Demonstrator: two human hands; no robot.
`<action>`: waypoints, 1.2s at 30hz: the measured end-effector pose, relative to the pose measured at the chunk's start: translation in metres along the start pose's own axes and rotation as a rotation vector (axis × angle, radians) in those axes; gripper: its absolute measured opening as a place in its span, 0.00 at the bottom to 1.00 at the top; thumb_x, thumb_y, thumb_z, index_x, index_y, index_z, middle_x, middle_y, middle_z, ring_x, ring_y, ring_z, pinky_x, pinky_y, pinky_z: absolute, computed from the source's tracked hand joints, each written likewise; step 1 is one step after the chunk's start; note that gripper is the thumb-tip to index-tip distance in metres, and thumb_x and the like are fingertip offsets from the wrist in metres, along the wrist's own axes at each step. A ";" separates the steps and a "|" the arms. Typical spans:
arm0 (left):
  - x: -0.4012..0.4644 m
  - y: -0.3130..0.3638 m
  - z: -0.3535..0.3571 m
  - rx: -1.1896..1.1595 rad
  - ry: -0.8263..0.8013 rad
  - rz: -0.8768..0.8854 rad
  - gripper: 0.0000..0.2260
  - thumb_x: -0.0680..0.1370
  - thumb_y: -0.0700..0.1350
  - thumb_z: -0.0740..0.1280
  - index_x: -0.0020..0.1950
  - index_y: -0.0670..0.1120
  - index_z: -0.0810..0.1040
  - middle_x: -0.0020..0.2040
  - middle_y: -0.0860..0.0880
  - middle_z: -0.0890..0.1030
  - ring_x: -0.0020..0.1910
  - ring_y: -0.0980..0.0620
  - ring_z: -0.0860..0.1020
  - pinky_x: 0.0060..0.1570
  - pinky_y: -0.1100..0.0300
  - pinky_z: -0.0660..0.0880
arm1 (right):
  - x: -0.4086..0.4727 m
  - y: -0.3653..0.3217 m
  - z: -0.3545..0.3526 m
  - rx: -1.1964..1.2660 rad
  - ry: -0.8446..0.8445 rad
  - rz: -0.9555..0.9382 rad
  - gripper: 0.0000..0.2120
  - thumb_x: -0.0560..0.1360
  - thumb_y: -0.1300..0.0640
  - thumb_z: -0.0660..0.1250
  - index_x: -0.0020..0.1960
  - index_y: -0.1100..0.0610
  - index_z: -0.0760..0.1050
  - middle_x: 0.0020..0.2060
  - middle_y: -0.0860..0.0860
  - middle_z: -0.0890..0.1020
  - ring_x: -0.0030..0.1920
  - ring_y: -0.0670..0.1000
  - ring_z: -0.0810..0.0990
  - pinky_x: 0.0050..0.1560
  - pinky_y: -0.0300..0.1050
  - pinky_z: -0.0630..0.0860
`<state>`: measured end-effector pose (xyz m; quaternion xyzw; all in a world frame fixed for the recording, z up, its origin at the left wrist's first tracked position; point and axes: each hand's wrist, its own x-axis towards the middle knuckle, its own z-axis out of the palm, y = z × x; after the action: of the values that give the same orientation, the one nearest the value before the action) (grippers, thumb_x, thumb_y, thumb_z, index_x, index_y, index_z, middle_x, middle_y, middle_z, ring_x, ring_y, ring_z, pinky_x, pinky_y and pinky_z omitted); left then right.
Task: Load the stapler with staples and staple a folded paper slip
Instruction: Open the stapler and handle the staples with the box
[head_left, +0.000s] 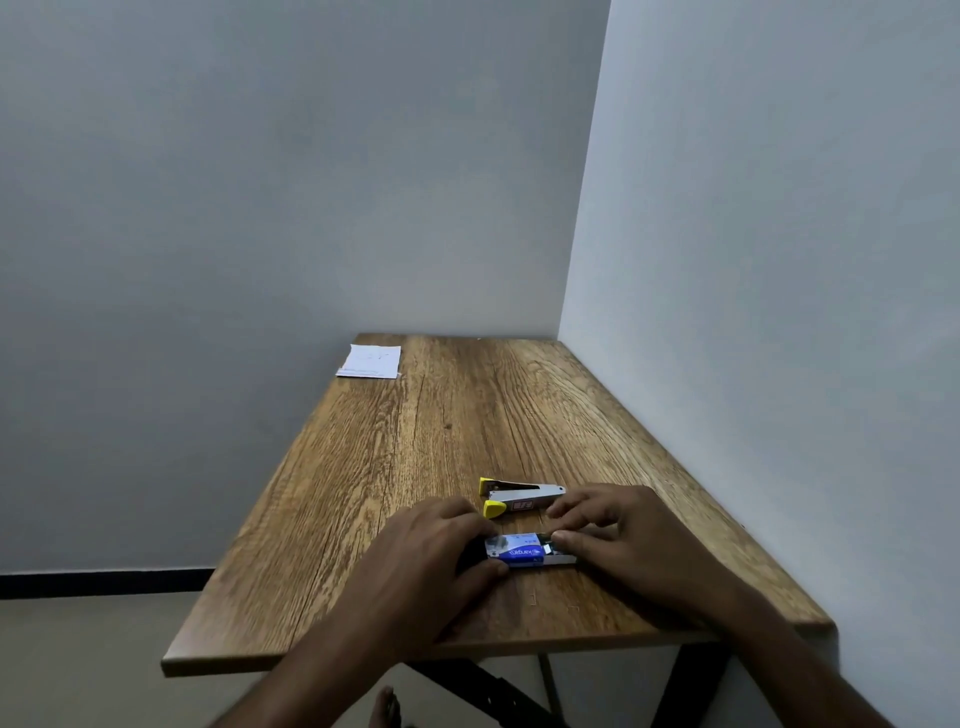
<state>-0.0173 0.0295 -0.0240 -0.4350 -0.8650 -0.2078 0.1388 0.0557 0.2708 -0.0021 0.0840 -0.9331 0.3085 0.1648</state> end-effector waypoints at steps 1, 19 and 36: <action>0.000 0.000 0.000 -0.001 0.003 0.000 0.26 0.74 0.67 0.52 0.64 0.58 0.75 0.58 0.61 0.76 0.54 0.63 0.72 0.53 0.63 0.72 | -0.001 0.001 -0.001 0.011 0.017 0.000 0.06 0.73 0.51 0.73 0.49 0.45 0.86 0.48 0.35 0.84 0.53 0.34 0.79 0.48 0.24 0.73; 0.000 0.000 0.000 -0.013 0.003 0.001 0.25 0.74 0.67 0.52 0.65 0.58 0.75 0.58 0.62 0.76 0.54 0.63 0.72 0.55 0.62 0.72 | -0.021 0.012 -0.006 0.094 0.022 0.044 0.13 0.68 0.51 0.79 0.51 0.40 0.85 0.47 0.34 0.85 0.51 0.36 0.83 0.53 0.35 0.77; -0.001 -0.001 0.001 0.000 0.017 0.011 0.26 0.74 0.67 0.51 0.64 0.58 0.76 0.58 0.61 0.77 0.54 0.63 0.72 0.52 0.67 0.70 | -0.006 -0.001 0.010 0.097 0.001 -0.001 0.09 0.69 0.51 0.78 0.49 0.45 0.86 0.46 0.36 0.86 0.49 0.37 0.83 0.51 0.32 0.77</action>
<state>-0.0176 0.0291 -0.0253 -0.4379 -0.8614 -0.2108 0.1474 0.0591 0.2644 -0.0113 0.0923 -0.9169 0.3531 0.1613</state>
